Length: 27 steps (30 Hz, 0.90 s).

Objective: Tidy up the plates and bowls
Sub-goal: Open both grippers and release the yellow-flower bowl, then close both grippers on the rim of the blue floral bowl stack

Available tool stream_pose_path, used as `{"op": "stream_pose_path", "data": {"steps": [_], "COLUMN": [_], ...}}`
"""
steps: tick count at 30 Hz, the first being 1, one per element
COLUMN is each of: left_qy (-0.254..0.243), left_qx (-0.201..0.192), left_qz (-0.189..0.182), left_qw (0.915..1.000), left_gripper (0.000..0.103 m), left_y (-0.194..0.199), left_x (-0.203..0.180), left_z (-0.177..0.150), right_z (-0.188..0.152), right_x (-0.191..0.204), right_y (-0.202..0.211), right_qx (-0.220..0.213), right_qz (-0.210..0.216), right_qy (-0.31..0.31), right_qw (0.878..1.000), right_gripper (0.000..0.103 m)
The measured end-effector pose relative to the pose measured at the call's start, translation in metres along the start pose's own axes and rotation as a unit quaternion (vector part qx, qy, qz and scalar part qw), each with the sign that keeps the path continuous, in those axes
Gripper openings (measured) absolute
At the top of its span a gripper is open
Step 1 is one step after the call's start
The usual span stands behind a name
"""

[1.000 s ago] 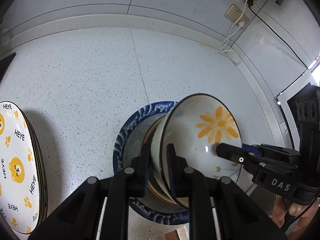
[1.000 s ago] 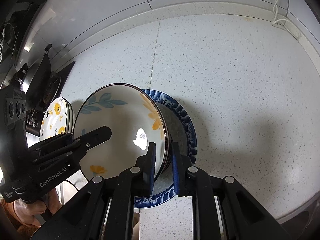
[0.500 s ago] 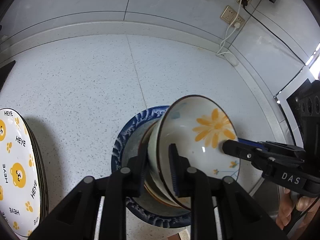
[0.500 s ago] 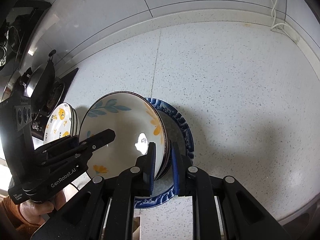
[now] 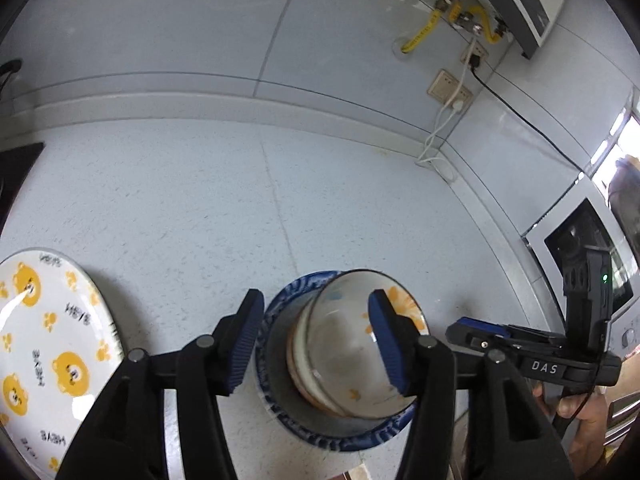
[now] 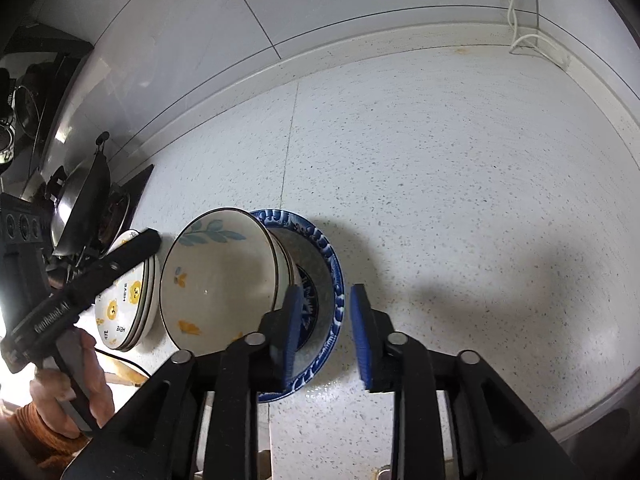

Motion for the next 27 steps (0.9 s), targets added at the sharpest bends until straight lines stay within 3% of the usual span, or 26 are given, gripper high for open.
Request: {"op": "stream_pose_path", "data": {"steps": [2,4,10,13,23,27], "left_qy": [0.029,0.064,0.142,0.162,0.183,0.196], "left_qx": [0.027,0.06,0.125,0.139,0.148,0.154], "left_qz": [0.004,0.014,0.016,0.012,0.015,0.002], "left_qw": [0.9992,0.996,0.9818,0.9768,0.9717,0.9684], "left_gripper": [0.058,0.058,0.058,0.058,0.056,0.046], "left_y": [0.003,0.002,-0.014,-0.019,-0.037,-0.048], "left_x": [0.014,0.031,0.057,0.062,0.073,0.075], "left_z": [-0.004,-0.013,-0.045,-0.055,-0.071,-0.076], "right_z": [-0.002,-0.005,-0.011,-0.015,-0.017,-0.015], "right_x": [-0.002,-0.003,-0.005,-0.002,-0.003,-0.003], "right_y": [0.001,-0.001,-0.007,-0.009,-0.022,-0.032], "right_qx": [0.008,0.021,0.043,0.048,0.057,0.065], "right_qz": [0.005,0.008,0.007,0.006,0.005,0.001], "right_qy": [0.0,0.005,0.019,0.027,0.048,0.063], "right_qw": [1.0,1.0,0.999,0.998,0.997,0.996], "right_gripper": [0.048,0.053,0.056,0.056,0.056,0.048]}}
Point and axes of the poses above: each gripper's, at about its wrist camera, not at the fingertips, and y roughly against the way its jaws point, x to its left, z to its top, the point moved 3 cm from there along -y, roughly the way its jaws point, and after that the axes turned 9 degrees about -x, right-handed, at the moved point
